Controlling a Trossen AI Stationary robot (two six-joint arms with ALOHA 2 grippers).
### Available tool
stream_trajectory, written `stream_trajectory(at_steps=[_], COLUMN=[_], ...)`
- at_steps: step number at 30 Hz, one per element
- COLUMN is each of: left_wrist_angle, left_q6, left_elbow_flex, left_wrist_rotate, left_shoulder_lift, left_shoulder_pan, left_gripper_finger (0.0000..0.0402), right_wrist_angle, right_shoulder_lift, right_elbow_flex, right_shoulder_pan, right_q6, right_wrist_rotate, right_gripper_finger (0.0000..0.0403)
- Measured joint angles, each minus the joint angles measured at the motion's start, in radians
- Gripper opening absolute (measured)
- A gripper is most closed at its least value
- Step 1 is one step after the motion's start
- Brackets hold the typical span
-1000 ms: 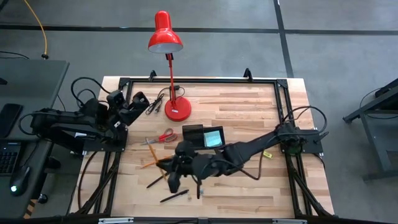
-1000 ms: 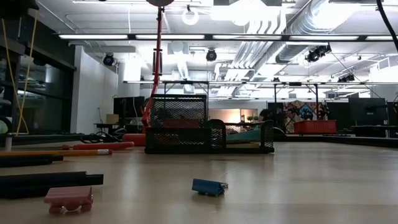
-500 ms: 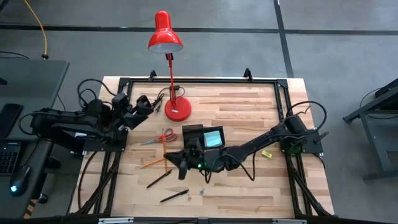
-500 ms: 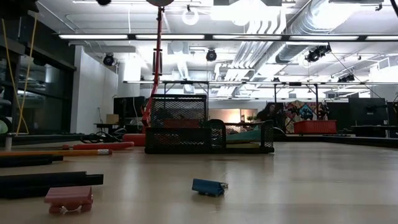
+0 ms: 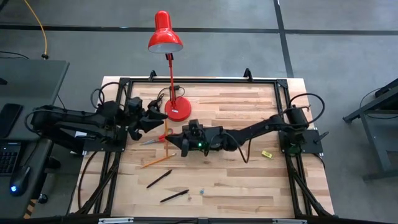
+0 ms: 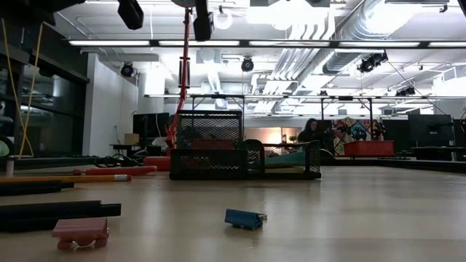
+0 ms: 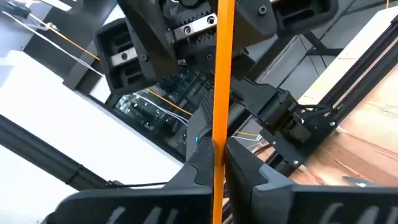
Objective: Pick and place office supplies into organizer
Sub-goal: Put the orange pencil into the black desk organizer
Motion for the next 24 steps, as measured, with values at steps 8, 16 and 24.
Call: stream_trajectory(at_steps=[8,16,24], left_wrist_angle=[0.133,0.087,-0.012], left_q6=[-0.008,0.039,-0.031], left_elbow_flex=[0.0,0.0,0.0], left_wrist_rotate=[-0.029,-0.039,-0.026], left_shoulder_lift=[0.006,-0.002,0.003], left_shoulder_pan=[0.0,0.001,0.0], left_gripper_finger=[0.0148,0.0145,0.0145], right_wrist_angle=[-0.098,-0.024,-0.054], right_shoulder_lift=[0.0,-0.007,-0.007], right_elbow_flex=[0.002,0.002,0.002], right_shoulder_pan=[0.023,0.078,0.076], right_q6=[0.025,-0.079,-0.068], right_wrist_rotate=[0.009,0.166,0.158], right_gripper_finger=[0.0,0.0,0.0])
